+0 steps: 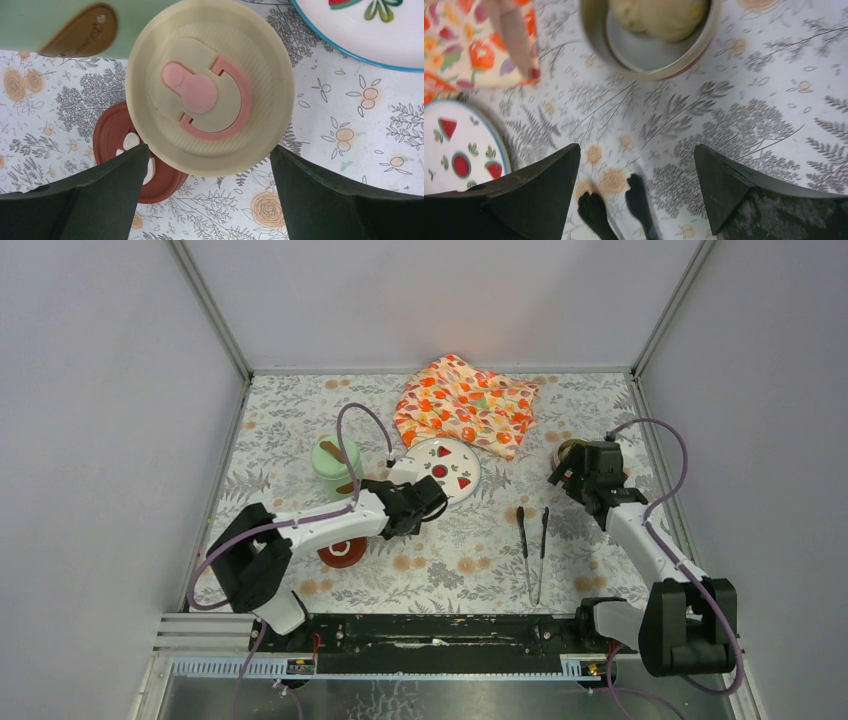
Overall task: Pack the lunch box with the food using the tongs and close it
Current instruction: Move the packing box to the center of the board, then pick up the packing box from the center of the board.
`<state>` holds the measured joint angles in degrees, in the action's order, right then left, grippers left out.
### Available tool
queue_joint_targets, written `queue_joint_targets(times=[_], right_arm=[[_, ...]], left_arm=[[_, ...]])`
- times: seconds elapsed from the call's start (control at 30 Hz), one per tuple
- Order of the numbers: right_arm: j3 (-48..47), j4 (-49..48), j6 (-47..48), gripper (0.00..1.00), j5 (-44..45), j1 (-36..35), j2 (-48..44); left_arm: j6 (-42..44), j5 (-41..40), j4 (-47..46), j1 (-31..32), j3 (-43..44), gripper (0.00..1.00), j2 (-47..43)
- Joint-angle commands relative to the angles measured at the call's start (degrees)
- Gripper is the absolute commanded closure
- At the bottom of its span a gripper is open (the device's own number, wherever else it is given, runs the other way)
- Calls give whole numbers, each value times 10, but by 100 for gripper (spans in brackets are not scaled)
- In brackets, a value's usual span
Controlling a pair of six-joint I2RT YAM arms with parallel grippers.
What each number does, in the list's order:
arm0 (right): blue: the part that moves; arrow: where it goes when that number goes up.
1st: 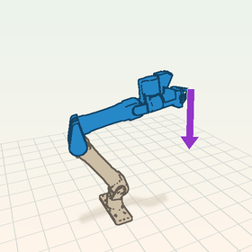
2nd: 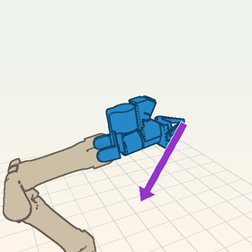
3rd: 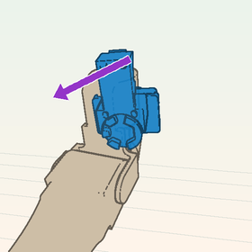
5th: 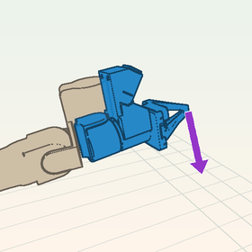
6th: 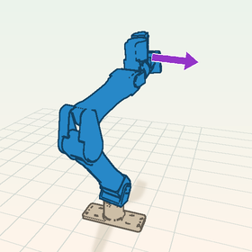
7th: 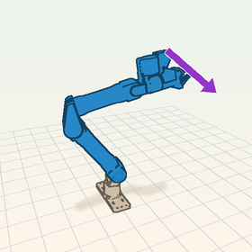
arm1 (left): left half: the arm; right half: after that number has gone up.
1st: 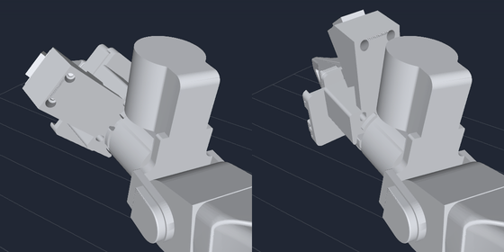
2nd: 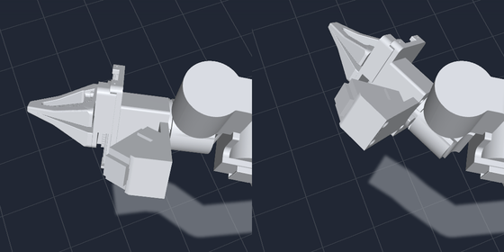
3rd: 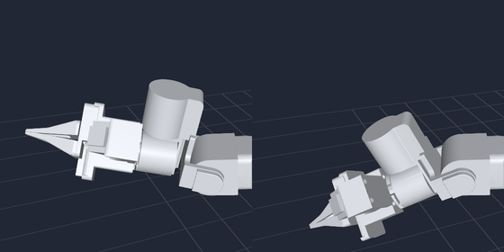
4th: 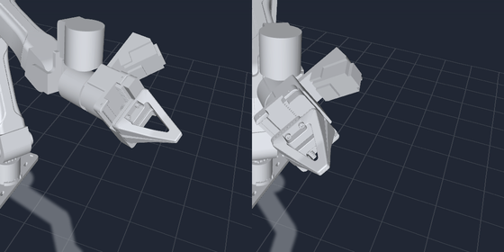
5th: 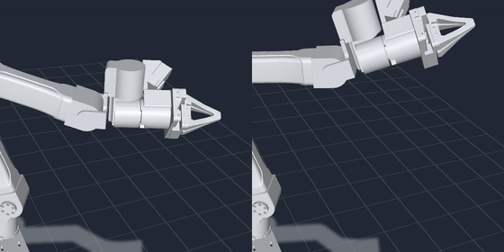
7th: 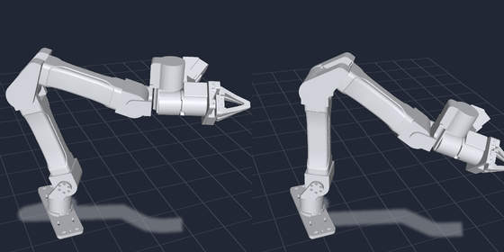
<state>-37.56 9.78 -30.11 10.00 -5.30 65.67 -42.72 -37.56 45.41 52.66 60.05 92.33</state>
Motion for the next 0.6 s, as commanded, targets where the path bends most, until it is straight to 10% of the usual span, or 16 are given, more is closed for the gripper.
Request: queue_joint_targets(times=[0.0,0.57], right_arm=[[-49,-34,-27,10,-27,65,43],[-132,-45,-77,37,32,108,201]], left_arm=[[2,-22,2,-10,-3,2,-38],[195,56,-9,-132,107,2,-295]])
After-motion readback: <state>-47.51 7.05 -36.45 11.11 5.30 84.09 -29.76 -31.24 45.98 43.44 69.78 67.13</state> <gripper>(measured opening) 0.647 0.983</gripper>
